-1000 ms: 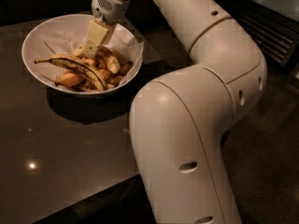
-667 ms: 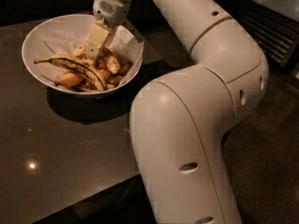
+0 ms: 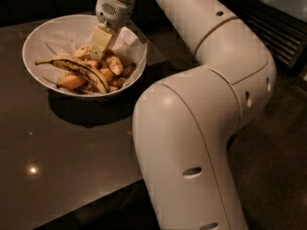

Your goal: Pick banana from white bowl

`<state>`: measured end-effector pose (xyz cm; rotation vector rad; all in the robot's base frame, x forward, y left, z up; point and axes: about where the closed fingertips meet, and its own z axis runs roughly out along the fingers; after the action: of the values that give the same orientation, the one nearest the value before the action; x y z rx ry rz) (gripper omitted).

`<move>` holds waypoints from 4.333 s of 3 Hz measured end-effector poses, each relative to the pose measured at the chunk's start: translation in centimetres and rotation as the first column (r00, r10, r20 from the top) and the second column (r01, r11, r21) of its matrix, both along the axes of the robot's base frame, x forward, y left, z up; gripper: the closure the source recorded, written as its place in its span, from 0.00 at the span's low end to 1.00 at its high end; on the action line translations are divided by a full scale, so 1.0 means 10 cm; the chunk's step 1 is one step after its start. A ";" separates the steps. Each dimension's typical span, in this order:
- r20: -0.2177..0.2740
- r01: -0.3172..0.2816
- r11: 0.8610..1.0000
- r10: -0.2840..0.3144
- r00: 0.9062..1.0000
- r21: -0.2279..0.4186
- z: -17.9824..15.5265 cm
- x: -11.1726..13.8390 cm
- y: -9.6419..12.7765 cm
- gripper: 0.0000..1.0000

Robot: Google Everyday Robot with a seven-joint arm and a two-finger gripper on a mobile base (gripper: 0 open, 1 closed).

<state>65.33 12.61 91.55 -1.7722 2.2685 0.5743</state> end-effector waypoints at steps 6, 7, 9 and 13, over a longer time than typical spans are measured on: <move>0.191 -0.045 0.992 0.022 0.981 0.115 0.54 -0.12 -0.47 1.00; 0.155 -0.038 0.987 0.014 0.988 0.155 0.42 -0.27 -0.51 1.00; 0.051 0.002 0.983 -0.011 0.999 0.185 0.05 -0.68 -0.66 1.00; 0.043 0.040 0.990 -0.046 0.998 0.139 0.33 -1.25 -1.00 1.00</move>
Offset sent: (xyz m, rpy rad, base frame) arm 0.0000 0.0000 0.0000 0.0000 0.0000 0.0000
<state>52.78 2.63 94.86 -1.6509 2.1746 0.6584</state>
